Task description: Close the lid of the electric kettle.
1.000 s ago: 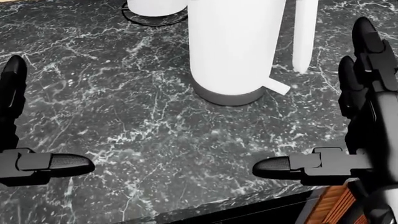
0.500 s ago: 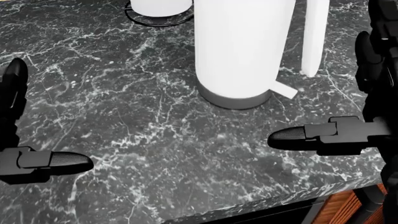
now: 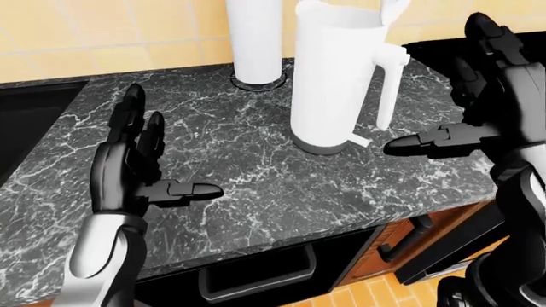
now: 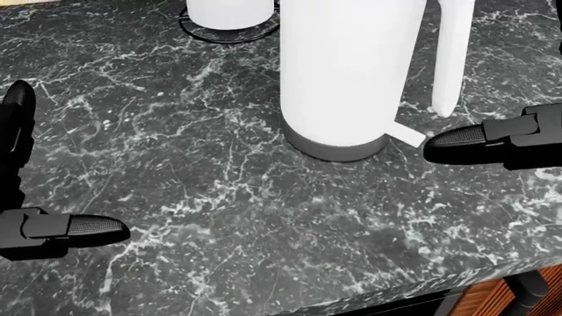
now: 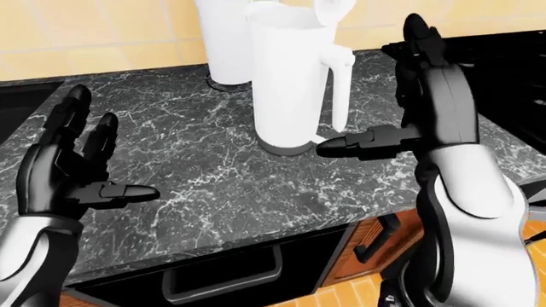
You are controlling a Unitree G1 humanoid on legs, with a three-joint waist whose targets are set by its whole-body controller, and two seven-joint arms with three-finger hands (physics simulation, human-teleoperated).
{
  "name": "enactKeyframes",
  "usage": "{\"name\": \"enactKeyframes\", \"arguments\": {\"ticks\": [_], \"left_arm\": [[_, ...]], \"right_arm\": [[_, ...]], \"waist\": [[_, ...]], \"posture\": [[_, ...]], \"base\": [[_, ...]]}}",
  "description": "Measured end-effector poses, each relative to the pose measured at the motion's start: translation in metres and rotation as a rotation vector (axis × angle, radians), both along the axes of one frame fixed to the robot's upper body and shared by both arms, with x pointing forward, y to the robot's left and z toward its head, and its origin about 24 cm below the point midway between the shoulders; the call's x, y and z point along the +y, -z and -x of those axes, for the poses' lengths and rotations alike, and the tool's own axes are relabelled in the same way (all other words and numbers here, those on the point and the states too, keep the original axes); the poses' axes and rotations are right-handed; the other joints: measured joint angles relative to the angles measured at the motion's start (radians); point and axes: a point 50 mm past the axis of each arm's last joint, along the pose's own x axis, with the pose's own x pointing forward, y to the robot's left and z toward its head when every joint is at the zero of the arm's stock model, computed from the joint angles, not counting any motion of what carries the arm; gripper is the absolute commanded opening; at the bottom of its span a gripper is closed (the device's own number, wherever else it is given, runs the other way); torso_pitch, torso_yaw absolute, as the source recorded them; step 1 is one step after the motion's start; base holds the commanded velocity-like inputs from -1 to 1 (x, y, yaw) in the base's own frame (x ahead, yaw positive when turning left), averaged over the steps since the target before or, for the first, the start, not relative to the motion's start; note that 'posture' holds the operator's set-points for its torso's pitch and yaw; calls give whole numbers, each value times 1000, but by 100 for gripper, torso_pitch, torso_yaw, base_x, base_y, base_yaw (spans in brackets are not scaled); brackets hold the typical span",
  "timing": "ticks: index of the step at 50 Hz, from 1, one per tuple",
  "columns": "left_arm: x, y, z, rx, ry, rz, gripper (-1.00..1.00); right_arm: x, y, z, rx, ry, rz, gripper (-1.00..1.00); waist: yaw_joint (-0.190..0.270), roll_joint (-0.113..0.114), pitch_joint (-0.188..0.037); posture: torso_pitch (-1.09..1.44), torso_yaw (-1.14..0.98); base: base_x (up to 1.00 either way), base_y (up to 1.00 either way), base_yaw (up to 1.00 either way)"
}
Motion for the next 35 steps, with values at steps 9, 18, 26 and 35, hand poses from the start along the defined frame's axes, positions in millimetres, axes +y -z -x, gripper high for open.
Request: {"name": "enactKeyframes", "arguments": {"ticks": [9, 18, 26, 35], "left_arm": [[1, -1, 0, 2, -3, 1, 100], [2, 0, 0, 7, -5, 1, 100], [0, -10, 7, -18, -3, -3, 100], [0, -10, 6, -2, -2, 0, 100]], "right_arm": [[-10, -16, -1, 10, 10, 35, 100], [-16, -42, -1, -11, 18, 82, 100], [-18, -62, -2, -20, 17, 113, 100], [-21, -73, -5, -18, 22, 130, 100]], "waist": [[1, 1, 8], [0, -4, 12], [2, 0, 15], [0, 3, 19]], "posture": [[0, 0], [0, 0], [0, 0], [0, 0]], "base": [[0, 0, 0], [0, 0, 0], [0, 0, 0], [0, 0, 0]]}}
